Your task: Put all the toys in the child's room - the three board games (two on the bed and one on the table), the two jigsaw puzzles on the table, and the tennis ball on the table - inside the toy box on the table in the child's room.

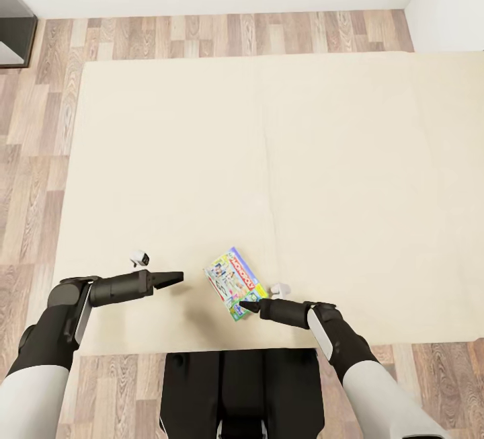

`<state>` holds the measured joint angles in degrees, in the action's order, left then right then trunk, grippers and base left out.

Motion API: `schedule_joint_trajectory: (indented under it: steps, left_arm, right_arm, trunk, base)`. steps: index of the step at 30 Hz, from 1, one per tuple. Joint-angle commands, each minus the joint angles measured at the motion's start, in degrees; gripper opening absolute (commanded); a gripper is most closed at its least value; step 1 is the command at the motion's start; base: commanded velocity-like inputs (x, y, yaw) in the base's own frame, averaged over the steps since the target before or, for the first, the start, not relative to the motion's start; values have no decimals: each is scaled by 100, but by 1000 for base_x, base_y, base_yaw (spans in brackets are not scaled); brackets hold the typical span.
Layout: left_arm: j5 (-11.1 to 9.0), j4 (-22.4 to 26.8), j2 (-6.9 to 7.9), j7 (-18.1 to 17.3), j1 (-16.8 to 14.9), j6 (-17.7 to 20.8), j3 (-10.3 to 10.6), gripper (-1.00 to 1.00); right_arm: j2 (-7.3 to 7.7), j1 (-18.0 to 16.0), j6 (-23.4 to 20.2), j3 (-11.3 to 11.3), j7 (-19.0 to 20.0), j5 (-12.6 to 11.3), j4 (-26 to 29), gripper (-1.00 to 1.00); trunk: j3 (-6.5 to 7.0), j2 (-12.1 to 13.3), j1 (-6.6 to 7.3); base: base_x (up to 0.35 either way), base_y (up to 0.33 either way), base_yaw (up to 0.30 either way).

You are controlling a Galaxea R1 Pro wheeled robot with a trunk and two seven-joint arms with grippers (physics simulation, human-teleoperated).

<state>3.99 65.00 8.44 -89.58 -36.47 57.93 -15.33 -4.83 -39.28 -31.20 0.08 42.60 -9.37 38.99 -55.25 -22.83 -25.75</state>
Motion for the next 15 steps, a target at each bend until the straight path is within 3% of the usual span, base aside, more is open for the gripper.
schedule_joint_trajectory:
  steps: [1, 15]
  left_arm:
    - [43, 4, -1, -42, -3, 60, -5, 100]
    - [40, 4, -1, -42, -4, 53, -5, 100]
  right_arm:
    - [0, -1, -44, 1, -6, -42, 4, 100]
    - [-5, -1, -64, 1, -6, -39, 4, 100]
  trunk:
    - [-5, -9, -3]
    - [-5, -9, -3]
  base:
    - [0, 52, 0]
    - [0, 8, 0]
